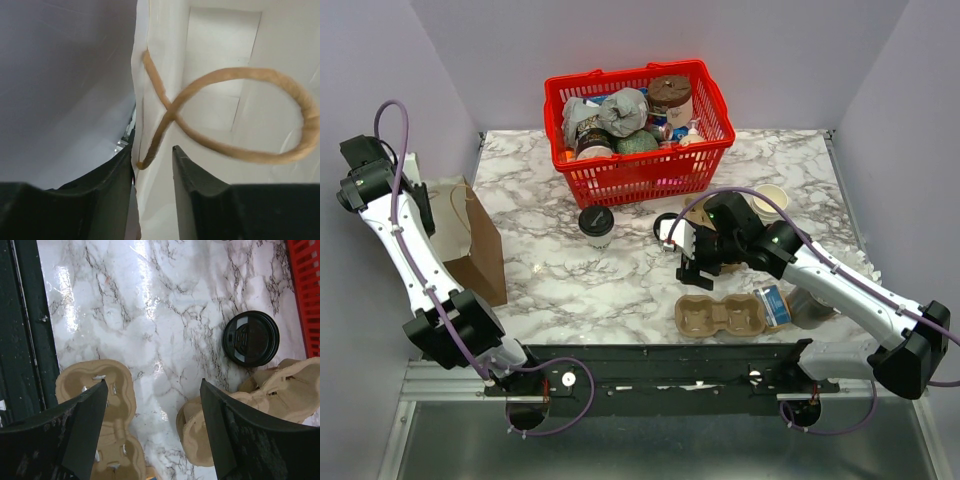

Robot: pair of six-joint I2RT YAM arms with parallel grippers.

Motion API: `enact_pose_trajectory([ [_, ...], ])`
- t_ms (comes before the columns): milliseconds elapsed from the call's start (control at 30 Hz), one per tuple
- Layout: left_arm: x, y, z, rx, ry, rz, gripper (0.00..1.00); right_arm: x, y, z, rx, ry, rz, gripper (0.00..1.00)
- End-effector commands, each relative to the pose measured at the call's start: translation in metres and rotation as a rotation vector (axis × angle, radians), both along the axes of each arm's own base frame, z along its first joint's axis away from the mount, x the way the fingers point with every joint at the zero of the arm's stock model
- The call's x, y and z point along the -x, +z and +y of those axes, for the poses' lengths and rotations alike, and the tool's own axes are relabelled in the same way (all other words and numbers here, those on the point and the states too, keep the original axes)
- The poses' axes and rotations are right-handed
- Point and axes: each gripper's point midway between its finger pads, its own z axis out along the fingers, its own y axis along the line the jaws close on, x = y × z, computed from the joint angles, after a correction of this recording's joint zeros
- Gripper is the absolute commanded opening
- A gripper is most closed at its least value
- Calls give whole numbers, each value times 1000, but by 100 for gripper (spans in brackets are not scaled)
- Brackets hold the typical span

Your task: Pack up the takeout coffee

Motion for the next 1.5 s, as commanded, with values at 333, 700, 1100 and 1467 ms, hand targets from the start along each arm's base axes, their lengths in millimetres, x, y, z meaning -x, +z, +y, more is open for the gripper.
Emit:
enact_pose_trajectory([
  [333,6,10,-11,14,-41,-12,6,-5,-2,1,0,0,-9,83],
  [700,-45,67,-83,-137,-641,-89,0,-16,15,-5,-56,-50,96,79],
  [1100,-8,36,-123,-169,-974,6,0,31,-44,-57,214,239,179,78],
  [1467,37,44,-198,-119,-1283,-275,0,48,-113,-101,369,355,84,79],
])
